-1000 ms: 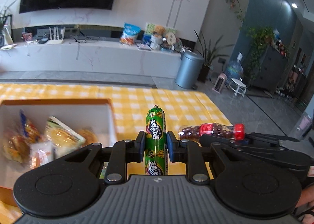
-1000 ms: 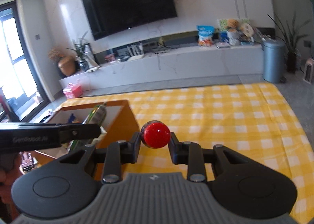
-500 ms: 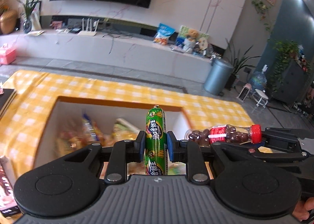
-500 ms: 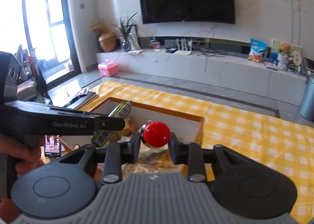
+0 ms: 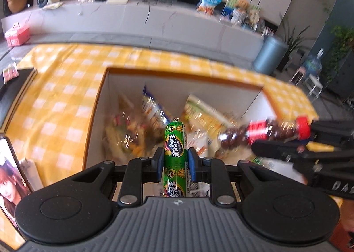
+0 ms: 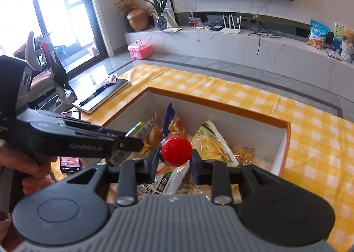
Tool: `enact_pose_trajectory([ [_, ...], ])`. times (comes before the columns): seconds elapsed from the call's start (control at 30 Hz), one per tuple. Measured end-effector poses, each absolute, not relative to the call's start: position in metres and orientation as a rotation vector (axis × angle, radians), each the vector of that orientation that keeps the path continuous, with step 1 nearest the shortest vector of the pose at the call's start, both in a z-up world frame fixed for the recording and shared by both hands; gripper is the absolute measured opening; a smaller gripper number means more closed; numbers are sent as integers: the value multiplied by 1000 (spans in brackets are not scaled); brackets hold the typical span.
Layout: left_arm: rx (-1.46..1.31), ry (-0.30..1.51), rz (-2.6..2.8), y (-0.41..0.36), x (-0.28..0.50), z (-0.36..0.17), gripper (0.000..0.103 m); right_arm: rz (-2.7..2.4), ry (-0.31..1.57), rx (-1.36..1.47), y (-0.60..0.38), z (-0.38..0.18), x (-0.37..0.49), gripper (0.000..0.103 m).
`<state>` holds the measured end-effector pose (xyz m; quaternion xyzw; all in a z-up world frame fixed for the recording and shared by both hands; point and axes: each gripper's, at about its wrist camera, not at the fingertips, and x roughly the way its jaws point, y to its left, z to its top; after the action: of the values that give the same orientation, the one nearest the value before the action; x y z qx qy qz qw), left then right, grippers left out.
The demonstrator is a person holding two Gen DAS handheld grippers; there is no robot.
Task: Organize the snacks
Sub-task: 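Lift the sausage and cola bottle and carry both over the orange box, then lower the sausage and bottle into the box and open both tools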
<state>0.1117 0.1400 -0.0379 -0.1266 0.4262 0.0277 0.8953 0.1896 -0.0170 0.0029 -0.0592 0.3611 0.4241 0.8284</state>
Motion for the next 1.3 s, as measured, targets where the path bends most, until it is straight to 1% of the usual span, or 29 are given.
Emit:
enact_pose_trajectory([
  [0.23, -151, 972, 104, 134, 117, -59, 25, 910, 798, -137, -5, -10, 203, 29],
  [0.4, -173, 1008, 114, 140, 117, -67, 25, 922, 827, -122, -1, -17, 209, 29],
  [0.6, -170, 1010, 119, 142, 116, -69, 26, 962, 857, -108, 8, -24, 212, 29],
  [0.73, -203, 983, 107, 148, 114, -68, 26, 980, 857, -149, 19, -27, 209, 29],
  [0.77, -222, 969, 99, 150, 113, -66, 27, 976, 859, -159, 22, -28, 210, 29],
  [0.83, -258, 923, 92, 155, 108, -60, 34, 973, 864, -167, 23, -29, 211, 29],
  [0.93, -333, 842, 89, 165, 100, -50, 40, 971, 874, -164, 23, -29, 214, 29],
  [1.1, -424, 742, 85, 178, 93, -39, 49, 992, 886, -187, 30, -30, 214, 29],
  [1.3, -448, 688, 113, 182, 91, -37, 49, 1071, 927, -277, 59, -41, 207, 29],
])
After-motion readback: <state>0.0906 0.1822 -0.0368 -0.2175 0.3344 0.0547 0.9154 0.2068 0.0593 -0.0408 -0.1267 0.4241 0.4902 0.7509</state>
